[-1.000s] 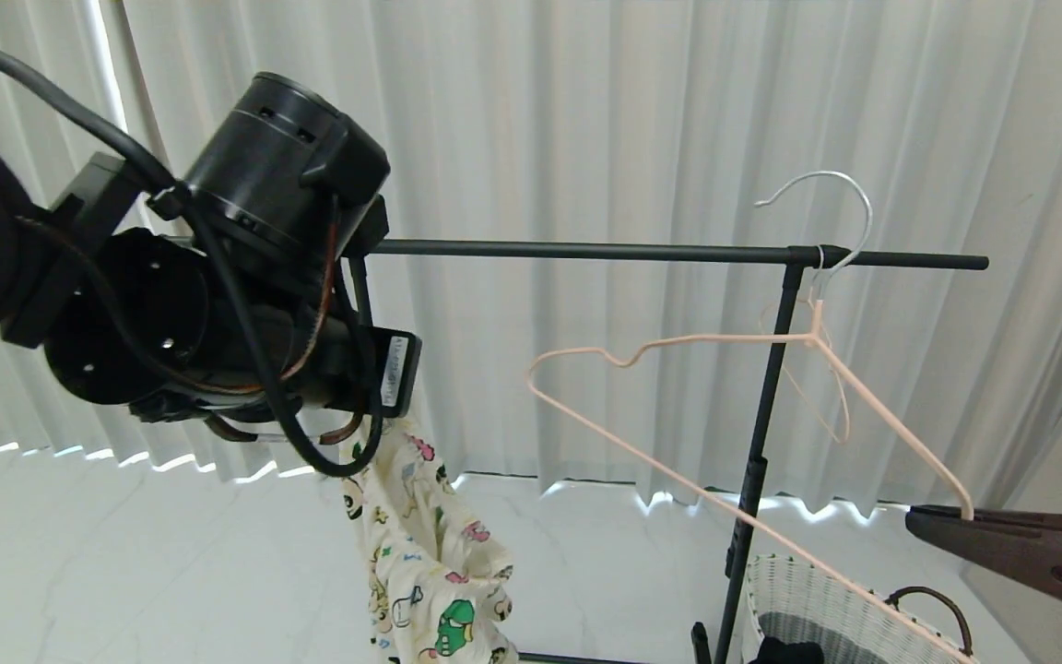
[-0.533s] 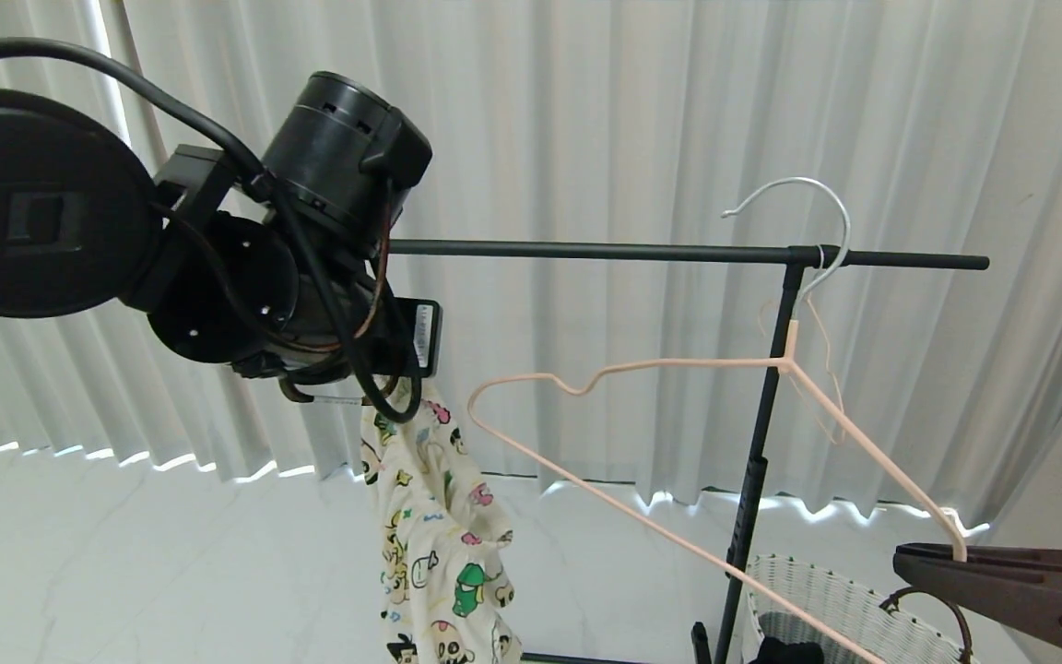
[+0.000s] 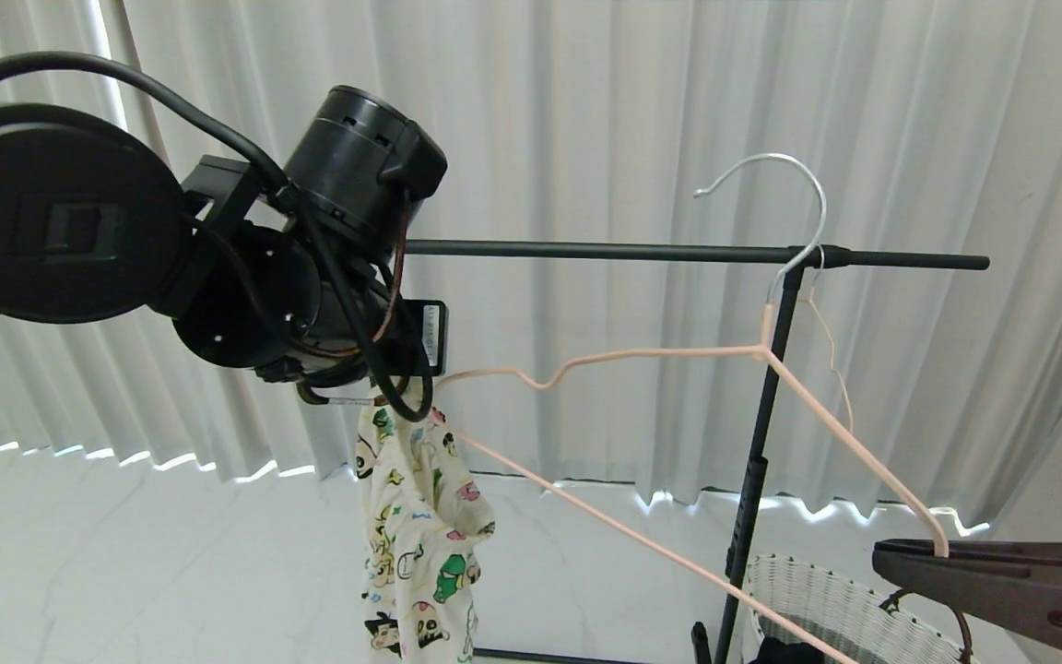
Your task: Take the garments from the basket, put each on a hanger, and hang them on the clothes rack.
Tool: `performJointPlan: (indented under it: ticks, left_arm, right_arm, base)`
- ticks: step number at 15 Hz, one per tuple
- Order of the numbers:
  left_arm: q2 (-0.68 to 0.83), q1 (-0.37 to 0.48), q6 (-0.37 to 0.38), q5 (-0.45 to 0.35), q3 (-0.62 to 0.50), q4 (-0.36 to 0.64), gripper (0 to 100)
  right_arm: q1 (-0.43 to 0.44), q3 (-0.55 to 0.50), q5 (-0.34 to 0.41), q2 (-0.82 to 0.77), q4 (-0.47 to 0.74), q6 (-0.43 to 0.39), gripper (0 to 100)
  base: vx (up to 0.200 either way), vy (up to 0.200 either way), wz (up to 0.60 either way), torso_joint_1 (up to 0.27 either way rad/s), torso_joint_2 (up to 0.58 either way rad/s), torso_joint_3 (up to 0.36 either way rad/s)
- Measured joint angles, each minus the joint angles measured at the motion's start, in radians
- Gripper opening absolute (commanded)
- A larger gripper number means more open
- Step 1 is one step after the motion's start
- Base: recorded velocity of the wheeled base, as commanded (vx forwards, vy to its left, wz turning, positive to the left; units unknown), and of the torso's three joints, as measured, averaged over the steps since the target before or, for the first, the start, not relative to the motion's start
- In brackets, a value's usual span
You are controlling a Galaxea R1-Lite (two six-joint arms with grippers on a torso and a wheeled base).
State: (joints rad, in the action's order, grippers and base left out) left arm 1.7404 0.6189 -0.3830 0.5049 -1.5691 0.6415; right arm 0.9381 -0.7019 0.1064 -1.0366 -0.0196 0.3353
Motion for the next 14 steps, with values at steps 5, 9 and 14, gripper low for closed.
performJointPlan:
  ticks: [5,9,14]
  left_arm:
    - [-0.004,0.024,-0.019,0.000,-0.004,-0.010,0]
    - [-0.010,0.033,-0.019,0.023,-0.005,-0.035,0]
    - [-0.011,0.097,-0.084,0.028,-0.054,-0.040,0]
  right_arm:
    - [0.001,-0.002,-0.005,-0.089,-0.123,0.007,0]
    - [-0.002,-0.003,-0.011,-0.132,-0.171,0.008,0]
    - [-0.002,-0.004,-0.013,-0.198,-0.267,0.008,0]
  base:
    - [0.000,0.000,0.00,0.000,0.00,0.000]
    - [0.000,0.000,0.00,0.000,0.00,0.000]
    - [0.000,0.000,0.00,0.000,0.00,0.000]
